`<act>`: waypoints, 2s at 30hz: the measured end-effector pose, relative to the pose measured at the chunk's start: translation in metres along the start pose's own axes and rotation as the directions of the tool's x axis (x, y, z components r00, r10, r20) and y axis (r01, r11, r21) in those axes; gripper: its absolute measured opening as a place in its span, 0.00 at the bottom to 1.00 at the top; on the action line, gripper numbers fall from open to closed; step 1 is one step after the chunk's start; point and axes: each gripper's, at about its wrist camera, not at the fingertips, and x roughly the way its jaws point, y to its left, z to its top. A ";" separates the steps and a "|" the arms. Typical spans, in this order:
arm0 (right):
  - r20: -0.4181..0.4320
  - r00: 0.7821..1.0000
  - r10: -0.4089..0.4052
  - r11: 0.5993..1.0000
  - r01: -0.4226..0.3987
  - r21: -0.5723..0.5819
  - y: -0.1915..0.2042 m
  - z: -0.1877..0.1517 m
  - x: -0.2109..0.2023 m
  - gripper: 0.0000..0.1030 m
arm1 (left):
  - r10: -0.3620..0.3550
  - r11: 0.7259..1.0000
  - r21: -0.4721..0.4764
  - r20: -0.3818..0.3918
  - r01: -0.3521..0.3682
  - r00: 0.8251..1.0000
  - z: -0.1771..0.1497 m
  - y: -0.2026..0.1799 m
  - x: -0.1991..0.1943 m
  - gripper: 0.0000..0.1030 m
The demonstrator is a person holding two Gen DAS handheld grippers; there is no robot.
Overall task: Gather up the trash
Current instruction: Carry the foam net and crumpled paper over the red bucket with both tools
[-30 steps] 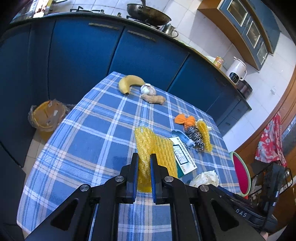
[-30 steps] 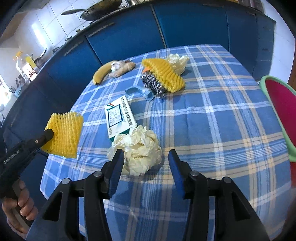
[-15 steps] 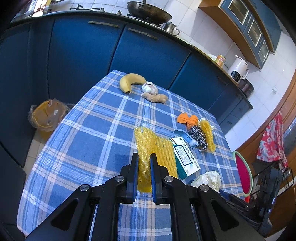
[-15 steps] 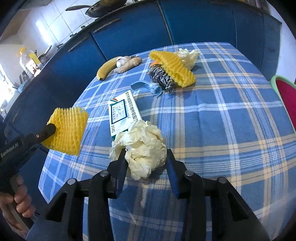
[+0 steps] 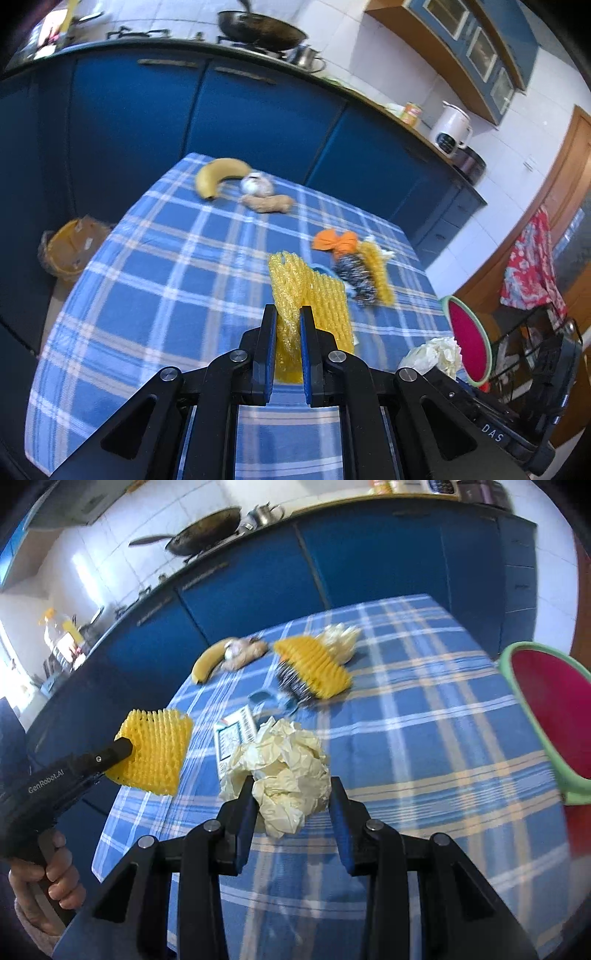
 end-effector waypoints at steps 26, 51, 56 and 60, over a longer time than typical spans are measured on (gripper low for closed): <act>0.218 0.958 -0.189 0.970 0.147 0.195 -0.112 0.028 -0.104 0.39 | -0.180 0.941 0.274 -0.089 0.198 0.980 0.010 -0.167 0.053 0.11; 0.128 0.930 -0.346 0.885 0.278 0.374 -0.247 0.015 -0.107 0.40 | -0.183 0.836 0.459 -0.285 0.302 0.941 -0.037 -0.307 0.162 0.11; 0.095 0.926 -0.365 0.876 0.306 0.374 -0.259 0.014 -0.094 0.40 | -0.179 0.830 0.461 -0.311 0.313 0.933 -0.041 -0.318 0.181 0.12; 0.078 0.931 -0.357 0.872 0.302 0.385 -0.268 0.015 -0.086 0.43 | -0.179 0.829 0.459 -0.325 0.320 0.929 -0.042 -0.325 0.191 0.17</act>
